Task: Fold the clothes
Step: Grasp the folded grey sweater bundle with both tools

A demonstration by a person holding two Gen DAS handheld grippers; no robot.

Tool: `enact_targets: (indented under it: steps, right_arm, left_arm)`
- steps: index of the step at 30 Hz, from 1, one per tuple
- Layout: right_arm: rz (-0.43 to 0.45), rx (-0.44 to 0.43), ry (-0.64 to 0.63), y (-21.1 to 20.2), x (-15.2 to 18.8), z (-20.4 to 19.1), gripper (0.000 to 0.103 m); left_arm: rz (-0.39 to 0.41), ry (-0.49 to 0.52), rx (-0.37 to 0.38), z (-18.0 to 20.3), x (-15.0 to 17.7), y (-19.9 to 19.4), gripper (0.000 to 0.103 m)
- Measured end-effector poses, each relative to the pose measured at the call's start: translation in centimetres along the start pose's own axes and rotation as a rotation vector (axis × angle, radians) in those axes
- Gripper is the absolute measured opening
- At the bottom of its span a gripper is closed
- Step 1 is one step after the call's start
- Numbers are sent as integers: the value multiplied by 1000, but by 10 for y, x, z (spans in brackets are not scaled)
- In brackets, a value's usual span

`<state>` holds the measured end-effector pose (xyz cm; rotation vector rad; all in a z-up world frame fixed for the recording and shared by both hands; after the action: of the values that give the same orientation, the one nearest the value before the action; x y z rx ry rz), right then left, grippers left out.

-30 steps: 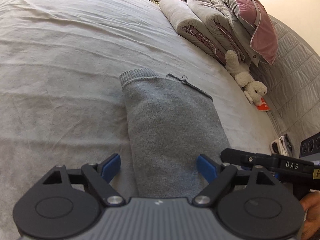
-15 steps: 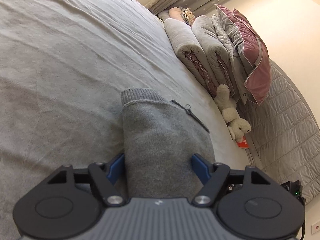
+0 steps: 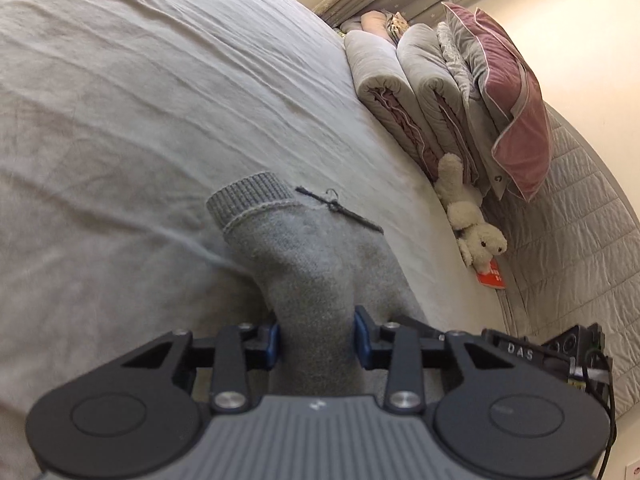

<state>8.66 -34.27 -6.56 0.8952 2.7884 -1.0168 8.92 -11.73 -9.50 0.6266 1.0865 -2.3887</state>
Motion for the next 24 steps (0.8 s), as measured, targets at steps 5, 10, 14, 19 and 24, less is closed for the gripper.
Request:
enact_targets:
  steps: [5,10,14,19,24]
  right_arm:
    - [26,8,7,-12,2,15,44]
    - [96,37,32,-34,-4,14,52]
    - [171,83,48,-61,-1,9,71]
    - [185,80,81,-75,23,-3,74]
    - [187,54,133,-69,49,-3,76]
  left_arm:
    - [1,47,-8,-9,2,11,51]
    - [-26,41,31,-29,-20,18,54]
    - [-73,61,59,-42,-38,26,66]
    - [-133,116,77,-52,-62,35,69]
    - [-207,159,163,-53,-75,44,71]
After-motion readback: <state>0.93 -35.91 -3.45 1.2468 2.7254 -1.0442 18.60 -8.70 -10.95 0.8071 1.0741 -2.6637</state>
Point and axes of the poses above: each gripper's, at about its wrist camera, not at the fingertips, and y roughly the way its jaws point, z to its right, x to its underside, the point moved 8 cm from there along y, roughly the way its jaws point, and after that the axes turned 10 degrees about y, right-handed, at the moved point
